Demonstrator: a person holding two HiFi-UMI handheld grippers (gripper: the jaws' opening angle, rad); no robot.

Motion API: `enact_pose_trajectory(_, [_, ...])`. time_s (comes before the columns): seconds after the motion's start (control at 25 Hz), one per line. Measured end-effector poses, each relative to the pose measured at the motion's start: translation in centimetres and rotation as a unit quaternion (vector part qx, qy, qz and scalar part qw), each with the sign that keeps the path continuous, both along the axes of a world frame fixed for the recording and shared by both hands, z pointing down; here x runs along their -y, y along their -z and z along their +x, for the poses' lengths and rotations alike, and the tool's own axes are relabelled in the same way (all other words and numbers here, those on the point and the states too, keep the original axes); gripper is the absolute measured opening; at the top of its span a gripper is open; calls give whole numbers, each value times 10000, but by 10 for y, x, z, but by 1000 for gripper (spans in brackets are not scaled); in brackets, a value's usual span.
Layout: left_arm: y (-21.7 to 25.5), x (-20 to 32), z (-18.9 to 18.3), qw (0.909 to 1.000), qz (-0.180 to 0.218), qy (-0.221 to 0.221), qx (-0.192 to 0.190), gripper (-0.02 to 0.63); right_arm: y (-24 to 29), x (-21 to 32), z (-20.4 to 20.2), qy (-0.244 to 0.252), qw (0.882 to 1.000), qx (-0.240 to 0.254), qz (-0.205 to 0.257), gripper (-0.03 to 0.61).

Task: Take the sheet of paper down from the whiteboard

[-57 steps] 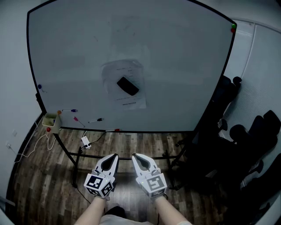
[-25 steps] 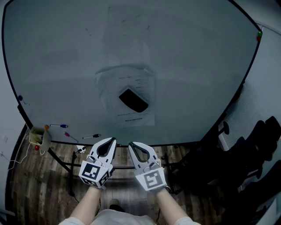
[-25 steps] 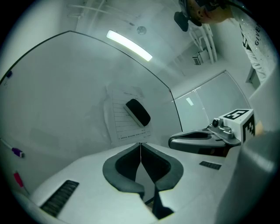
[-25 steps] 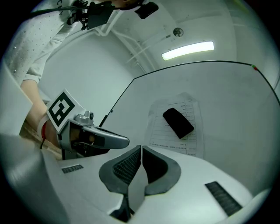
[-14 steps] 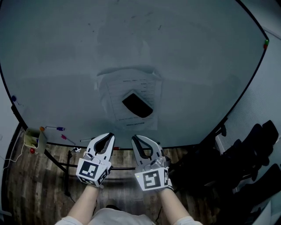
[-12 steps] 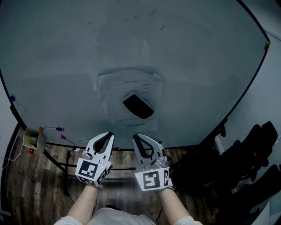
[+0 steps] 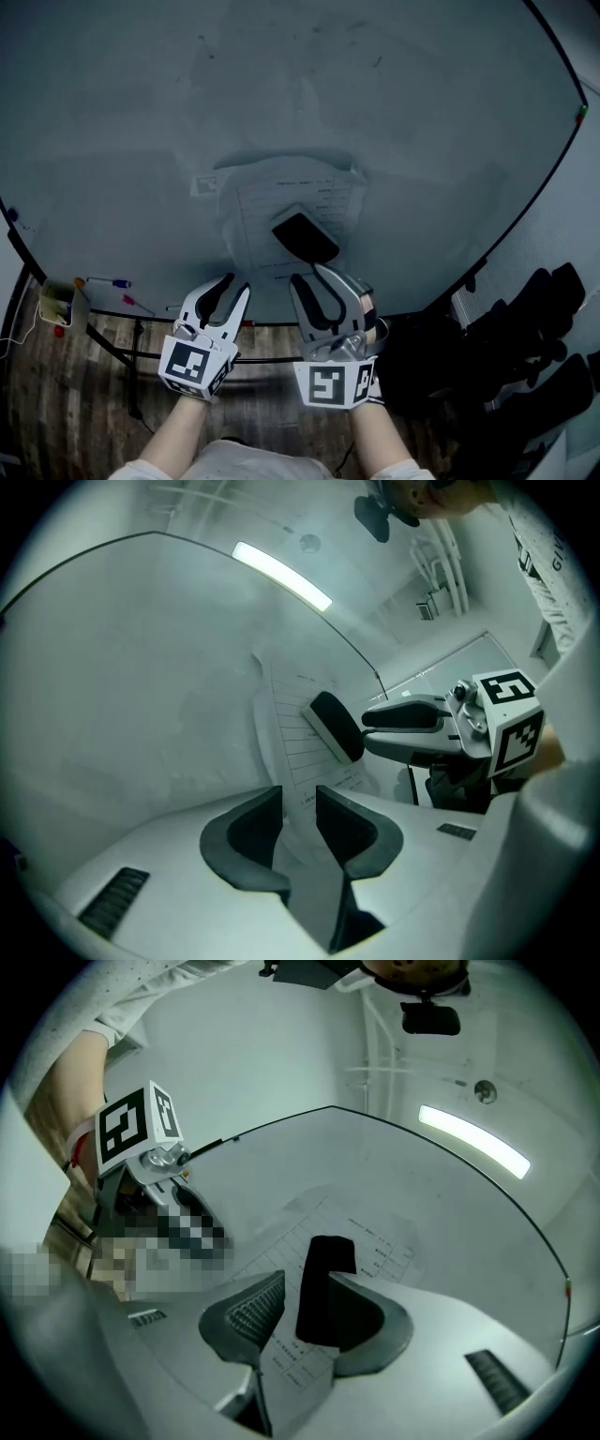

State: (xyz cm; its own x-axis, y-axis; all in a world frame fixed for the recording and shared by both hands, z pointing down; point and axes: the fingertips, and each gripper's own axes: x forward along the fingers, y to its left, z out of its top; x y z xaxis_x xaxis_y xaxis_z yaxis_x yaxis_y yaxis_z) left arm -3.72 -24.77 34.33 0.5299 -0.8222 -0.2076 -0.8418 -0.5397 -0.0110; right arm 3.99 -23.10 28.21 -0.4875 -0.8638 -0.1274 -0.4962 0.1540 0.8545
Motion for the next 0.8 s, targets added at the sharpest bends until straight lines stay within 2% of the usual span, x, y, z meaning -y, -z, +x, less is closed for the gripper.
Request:
enact_pose_trajectory(0.24, [0,11,-1,9997,-60,-146,-180,117,11,13,-4,-426,9969,-602,292,213])
enact_pose_trajectory(0.6, [3,20,-3,9995,-87,-53,-300,127,17,33,-4,-615,9960,-650,30,264])
enact_pose_trajectory(0.8, [0,26,0,9987,-174,-208,-423,127,22,41,-6,-659,9963,-517,-190,268])
